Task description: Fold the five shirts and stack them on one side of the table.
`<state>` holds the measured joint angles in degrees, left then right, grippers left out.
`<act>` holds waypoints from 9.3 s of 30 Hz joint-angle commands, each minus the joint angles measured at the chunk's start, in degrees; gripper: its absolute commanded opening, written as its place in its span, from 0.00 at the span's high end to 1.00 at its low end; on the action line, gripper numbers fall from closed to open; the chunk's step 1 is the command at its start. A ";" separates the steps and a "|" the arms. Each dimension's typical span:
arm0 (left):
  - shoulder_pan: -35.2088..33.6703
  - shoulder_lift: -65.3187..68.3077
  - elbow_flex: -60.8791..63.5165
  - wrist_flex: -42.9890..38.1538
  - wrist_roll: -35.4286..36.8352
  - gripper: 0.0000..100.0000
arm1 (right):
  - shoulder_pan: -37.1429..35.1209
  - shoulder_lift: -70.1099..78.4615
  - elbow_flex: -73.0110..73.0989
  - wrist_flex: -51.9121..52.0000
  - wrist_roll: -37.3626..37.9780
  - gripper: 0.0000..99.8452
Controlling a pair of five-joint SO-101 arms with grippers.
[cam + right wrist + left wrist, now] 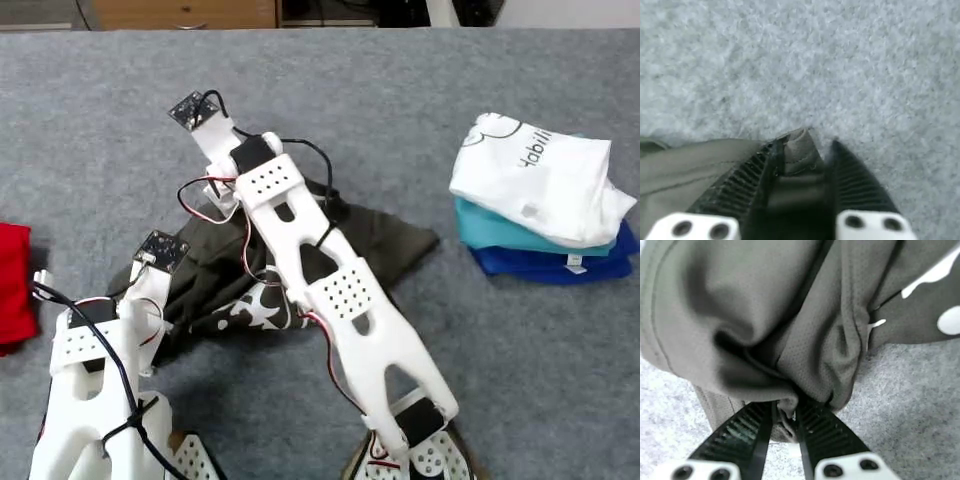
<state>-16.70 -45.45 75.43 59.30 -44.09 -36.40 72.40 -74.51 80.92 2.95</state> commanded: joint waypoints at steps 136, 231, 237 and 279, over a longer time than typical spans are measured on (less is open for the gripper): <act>27.43 31.52 -36.13 -2.46 33.23 0.77 | 26.68 -55.78 95.78 -58.90 -23.38 1.00; 25.49 44.88 -56.44 16.88 22.95 0.86 | 26.59 -55.52 95.78 -59.16 -22.95 1.00; 25.76 49.98 -56.79 12.04 24.00 0.86 | 26.59 -55.52 95.78 -59.16 -22.95 1.00; 22.33 51.21 -62.51 19.60 26.29 0.86 | 26.59 -55.52 95.69 -59.25 -22.86 1.00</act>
<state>5.54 6.68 13.54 76.97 -20.00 -10.64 17.19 24.40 22.81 -19.82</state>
